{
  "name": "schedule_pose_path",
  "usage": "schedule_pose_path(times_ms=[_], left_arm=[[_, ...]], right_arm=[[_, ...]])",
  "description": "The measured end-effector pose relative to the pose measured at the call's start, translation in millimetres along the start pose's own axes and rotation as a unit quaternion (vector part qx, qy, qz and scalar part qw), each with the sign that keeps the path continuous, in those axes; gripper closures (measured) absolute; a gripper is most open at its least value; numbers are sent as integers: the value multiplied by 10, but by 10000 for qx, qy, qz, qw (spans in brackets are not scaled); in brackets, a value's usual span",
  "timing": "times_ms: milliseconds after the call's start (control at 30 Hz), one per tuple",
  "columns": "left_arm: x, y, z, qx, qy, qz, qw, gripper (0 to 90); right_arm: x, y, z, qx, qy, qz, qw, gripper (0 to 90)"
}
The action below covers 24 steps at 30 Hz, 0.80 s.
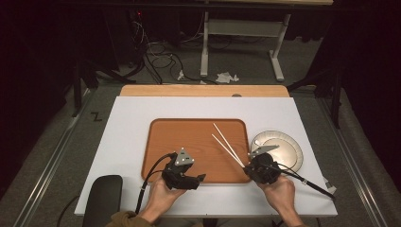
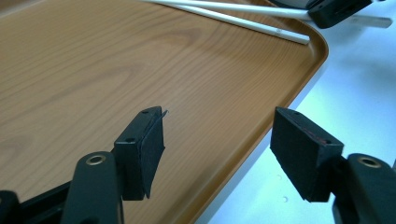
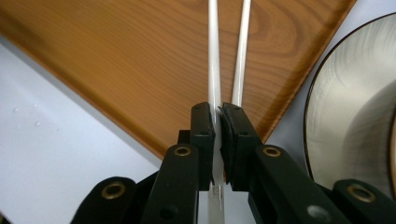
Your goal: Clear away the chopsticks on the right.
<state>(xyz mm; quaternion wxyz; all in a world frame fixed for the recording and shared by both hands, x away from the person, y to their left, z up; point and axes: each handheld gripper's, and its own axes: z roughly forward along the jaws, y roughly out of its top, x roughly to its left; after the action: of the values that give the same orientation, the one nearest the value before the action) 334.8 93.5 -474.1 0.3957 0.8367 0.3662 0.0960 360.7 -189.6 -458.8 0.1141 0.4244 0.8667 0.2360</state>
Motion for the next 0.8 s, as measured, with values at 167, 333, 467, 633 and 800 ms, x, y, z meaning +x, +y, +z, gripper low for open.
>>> schedule_pose_path(times_ms=[167, 333, 467, 633, 800], left_arm=[[-3, -12, -19, -12, 29, 3, 10000, 349], [4, -48, -52, -18, 97, -70, 9999, 349], [16, -89, -90, -26, 168, -163, 9997, 348], [30, -142, -139, -41, 285, -280, 9992, 347], [38, -192, -202, -72, 388, -377, 9985, 347]], right_arm=[[1, 32, 110, 115, -30, 85, 9999, 847], [-7, 74, 179, 148, -61, 47, 9999, 845], [-18, 119, 260, 179, -17, 1, 9998, 843], [-25, 183, 346, 211, -58, -126, 9997, 841], [58, 255, 440, 321, -171, -445, 9983, 838]])
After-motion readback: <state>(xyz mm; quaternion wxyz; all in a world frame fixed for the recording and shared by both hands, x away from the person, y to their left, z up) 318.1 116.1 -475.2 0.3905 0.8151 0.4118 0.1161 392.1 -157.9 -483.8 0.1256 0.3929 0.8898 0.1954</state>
